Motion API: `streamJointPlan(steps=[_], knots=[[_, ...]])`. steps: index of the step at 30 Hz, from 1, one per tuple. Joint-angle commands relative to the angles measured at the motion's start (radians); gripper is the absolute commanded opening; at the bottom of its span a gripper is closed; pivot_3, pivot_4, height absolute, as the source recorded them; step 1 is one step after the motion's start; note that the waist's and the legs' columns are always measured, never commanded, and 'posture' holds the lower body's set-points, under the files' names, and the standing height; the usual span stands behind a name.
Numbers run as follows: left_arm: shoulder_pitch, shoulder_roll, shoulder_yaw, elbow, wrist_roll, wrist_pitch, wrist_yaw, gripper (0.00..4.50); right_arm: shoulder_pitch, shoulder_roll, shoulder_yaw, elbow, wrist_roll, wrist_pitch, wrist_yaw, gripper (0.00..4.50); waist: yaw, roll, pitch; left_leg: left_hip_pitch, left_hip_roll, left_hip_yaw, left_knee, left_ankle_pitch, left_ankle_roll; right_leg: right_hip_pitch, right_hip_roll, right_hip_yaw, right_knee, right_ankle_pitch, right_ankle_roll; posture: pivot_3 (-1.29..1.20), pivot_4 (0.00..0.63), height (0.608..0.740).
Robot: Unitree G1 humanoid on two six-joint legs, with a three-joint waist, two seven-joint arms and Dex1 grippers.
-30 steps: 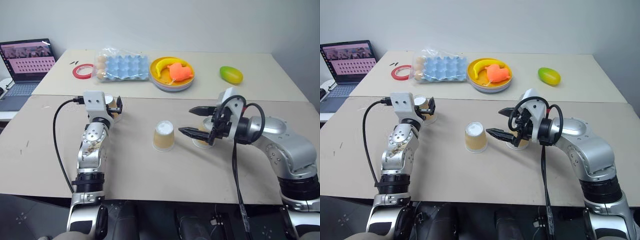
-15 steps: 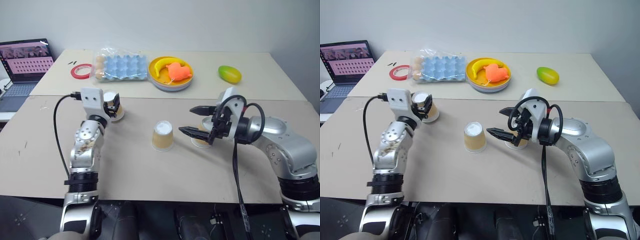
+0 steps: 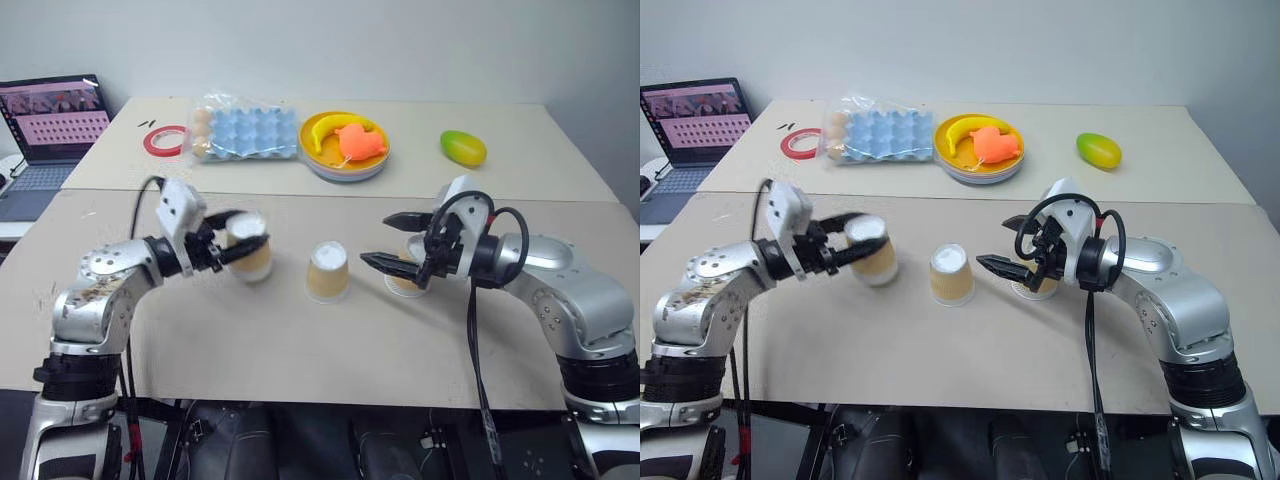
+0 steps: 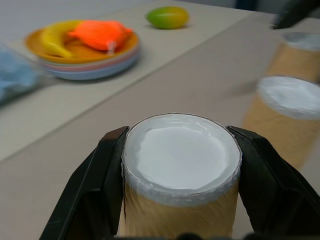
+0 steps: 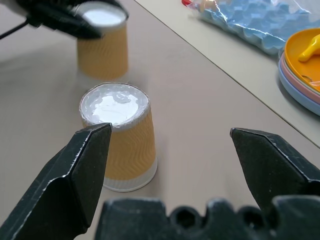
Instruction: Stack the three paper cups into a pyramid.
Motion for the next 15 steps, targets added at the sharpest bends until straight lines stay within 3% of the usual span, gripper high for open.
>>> streamJointPlan(steps=[1,15], knots=[[0.005,0.006,-0.046,-0.030,-0.018,-0.011,-0.086,2.69,0.000,-0.019,-0.040,-0.033,-0.004,0.004,-0.013,4.50,0.000,0.000,0.000,-0.001,0.000,0.000,0.000,0.000,0.000,-0.001,0.000,0.000,0.000,0.000,0.000,0.00,0.150,0.641],[-0.086,-0.083,-0.133,0.152,0.097,-0.152,-0.103,2.69,0.032,-0.037,-0.076,-0.079,0.017,0.034,-0.040,4.50,0.019,0.002,-0.001,0.000,0.000,0.000,0.002,0.000,0.000,-0.004,0.000,0.000,0.000,0.001,0.000,0.00,0.150,0.641]])
